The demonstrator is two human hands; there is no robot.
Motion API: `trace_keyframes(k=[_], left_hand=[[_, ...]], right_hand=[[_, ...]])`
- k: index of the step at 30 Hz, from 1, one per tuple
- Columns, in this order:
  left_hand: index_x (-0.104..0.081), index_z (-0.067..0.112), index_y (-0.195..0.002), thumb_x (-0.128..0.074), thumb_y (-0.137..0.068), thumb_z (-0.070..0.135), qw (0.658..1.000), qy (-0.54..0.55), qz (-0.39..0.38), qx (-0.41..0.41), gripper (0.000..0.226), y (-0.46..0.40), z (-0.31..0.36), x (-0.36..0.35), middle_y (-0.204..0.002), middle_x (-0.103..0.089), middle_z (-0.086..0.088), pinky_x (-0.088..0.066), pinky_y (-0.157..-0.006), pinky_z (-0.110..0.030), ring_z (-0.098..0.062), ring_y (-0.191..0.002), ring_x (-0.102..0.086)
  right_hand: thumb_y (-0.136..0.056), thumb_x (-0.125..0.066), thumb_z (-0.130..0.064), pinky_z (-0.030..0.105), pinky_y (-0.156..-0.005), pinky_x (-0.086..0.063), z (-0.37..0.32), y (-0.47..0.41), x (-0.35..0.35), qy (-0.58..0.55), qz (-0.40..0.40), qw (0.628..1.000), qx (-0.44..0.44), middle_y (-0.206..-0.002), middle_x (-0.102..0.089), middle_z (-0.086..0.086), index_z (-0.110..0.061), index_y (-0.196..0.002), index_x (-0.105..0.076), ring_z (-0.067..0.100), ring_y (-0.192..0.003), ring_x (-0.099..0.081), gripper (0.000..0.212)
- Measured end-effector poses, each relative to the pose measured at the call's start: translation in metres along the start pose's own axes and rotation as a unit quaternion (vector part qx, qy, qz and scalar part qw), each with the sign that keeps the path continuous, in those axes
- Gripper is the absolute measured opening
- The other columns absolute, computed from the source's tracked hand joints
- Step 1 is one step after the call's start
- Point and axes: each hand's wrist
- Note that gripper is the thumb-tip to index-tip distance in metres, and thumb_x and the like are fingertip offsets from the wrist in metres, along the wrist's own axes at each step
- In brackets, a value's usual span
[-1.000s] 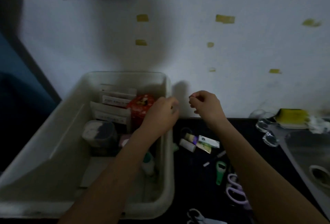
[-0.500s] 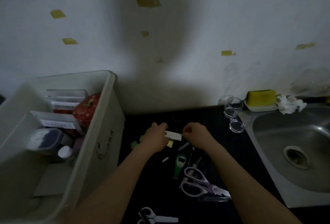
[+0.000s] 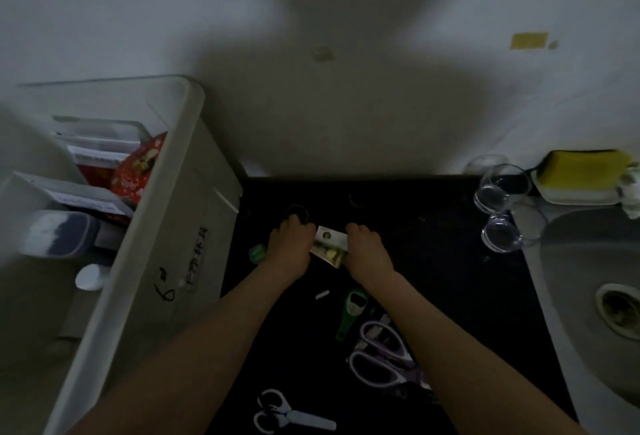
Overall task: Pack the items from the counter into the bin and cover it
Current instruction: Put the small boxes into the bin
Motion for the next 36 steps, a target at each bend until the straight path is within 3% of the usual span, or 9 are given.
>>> trace_keyframes(k=[7,15,24,28,30,33,36], left_hand=[[-0.042,0.011,-0.13,-0.055,-0.086,0.017,0.998,-0.057,0.0,-0.034,0.046,-0.027,-0.001,-0.015,-0.131,-0.042,-0.015,-0.033,-0.101,-0.04,-0.032,-0.124,-0.04],[-0.047,0.013,-0.121,-0.057,-0.084,0.01,0.999,-0.033,0.028,-0.025,0.039,-0.035,0.012,-0.019,-0.126,-0.05,-0.008,-0.033,-0.1,-0.042,-0.027,-0.119,-0.046],[-0.05,0.006,-0.103,-0.045,-0.089,0.004,0.986,0.133,0.101,-0.023,0.015,-0.019,0.013,-0.009,-0.103,-0.061,-0.013,-0.04,-0.079,-0.033,-0.028,-0.095,-0.059],[-0.053,0.001,-0.107,-0.048,-0.09,0.003,0.943,0.3,0.143,-0.008,0.018,-0.005,0.006,0.006,-0.109,-0.063,-0.017,-0.05,-0.085,-0.04,-0.029,-0.1,-0.06],[-0.053,0.003,-0.115,-0.049,-0.091,0.004,0.9,0.405,0.163,0.011,0.024,0.006,0.005,0.021,-0.116,-0.062,-0.013,-0.051,-0.09,-0.035,-0.026,-0.107,-0.059],[-0.054,0.015,-0.113,-0.05,-0.092,0.009,0.821,0.533,0.2,0.048,0.022,0.024,0.005,0.046,-0.099,-0.062,-0.001,-0.05,-0.074,-0.018,-0.016,-0.092,-0.061],[-0.058,0.015,-0.112,-0.053,-0.091,0.011,0.768,0.589,0.245,0.057,0.022,0.042,0.003,0.07,-0.104,-0.062,-0.001,-0.047,-0.081,-0.024,-0.015,-0.097,-0.059]], right_hand=[[-0.09,-0.053,-0.016,0.033,-0.082,-0.046,-0.002,-0.027,-0.015,0.06,0.029,0.998,-0.017,-0.128,-0.047,0.01,-0.011,-0.125,-0.044,0.027,-0.121,-0.04,0.037],[-0.089,-0.058,-0.023,0.034,-0.079,-0.045,0.009,-0.031,-0.006,0.015,0.1,0.993,-0.06,-0.122,-0.053,0.009,-0.012,-0.116,-0.051,0.026,-0.114,-0.045,0.031],[-0.087,-0.058,-0.019,0.038,-0.085,-0.044,0.009,-0.007,0.021,-0.064,0.159,0.982,-0.074,-0.125,-0.052,0.009,-0.011,-0.121,-0.05,0.029,-0.114,-0.045,0.036],[-0.086,-0.059,-0.019,0.039,-0.086,-0.044,-0.007,0.006,0.038,-0.093,0.195,0.975,-0.05,-0.124,-0.052,0.01,-0.01,-0.122,-0.05,0.03,-0.113,-0.045,0.038],[-0.086,-0.059,-0.021,0.039,-0.086,-0.043,-0.017,0.014,0.048,-0.105,0.214,0.971,-0.037,-0.123,-0.053,0.01,-0.01,-0.121,-0.05,0.031,-0.113,-0.045,0.037],[-0.087,-0.059,-0.023,0.039,-0.086,-0.043,-0.035,0.029,0.057,-0.128,0.227,0.965,-0.012,-0.123,-0.05,0.011,-0.009,-0.118,-0.05,0.031,-0.114,-0.045,0.034],[-0.088,-0.058,-0.022,0.037,-0.085,-0.044,-0.058,0.045,0.062,-0.181,0.223,0.957,0.03,-0.125,-0.047,0.011,-0.008,-0.119,-0.049,0.03,-0.115,-0.047,0.035]])
Point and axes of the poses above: each hand's wrist, its own y-axis away from the middle knuckle, its own x-axis out of the back of the hand, z = x × y
